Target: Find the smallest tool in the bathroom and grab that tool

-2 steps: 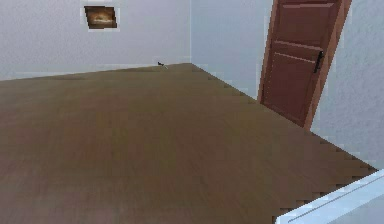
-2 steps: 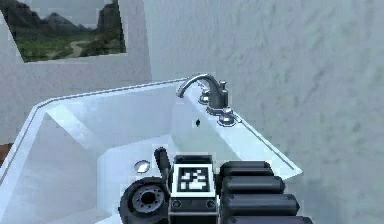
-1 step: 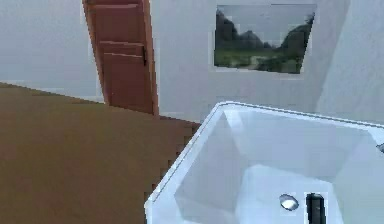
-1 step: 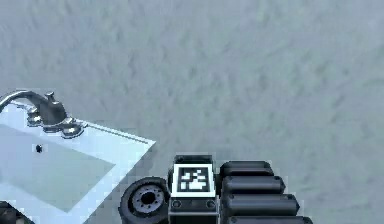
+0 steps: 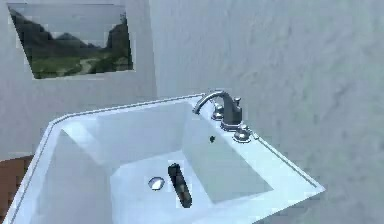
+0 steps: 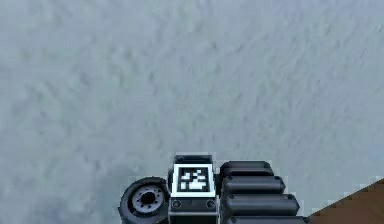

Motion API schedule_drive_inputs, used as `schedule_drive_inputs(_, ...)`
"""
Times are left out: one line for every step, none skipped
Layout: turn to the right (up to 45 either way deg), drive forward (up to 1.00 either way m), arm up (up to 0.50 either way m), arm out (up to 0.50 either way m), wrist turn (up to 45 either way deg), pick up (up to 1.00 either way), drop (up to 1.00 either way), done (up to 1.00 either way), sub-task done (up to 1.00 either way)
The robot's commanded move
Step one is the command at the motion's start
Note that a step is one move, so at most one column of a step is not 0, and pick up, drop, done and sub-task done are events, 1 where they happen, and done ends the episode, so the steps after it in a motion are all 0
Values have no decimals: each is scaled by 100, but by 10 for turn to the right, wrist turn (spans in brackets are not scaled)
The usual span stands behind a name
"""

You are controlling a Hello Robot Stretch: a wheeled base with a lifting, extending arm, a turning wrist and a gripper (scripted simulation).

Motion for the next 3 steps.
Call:
schedule_drive_inputs(450,0,0,0,0,0,0,0,0)
schedule_drive_inputs(120,0,0,0,0,0,0,0,0)
schedule_drive_inputs(0,20,0,0,0,0,0,0,0)
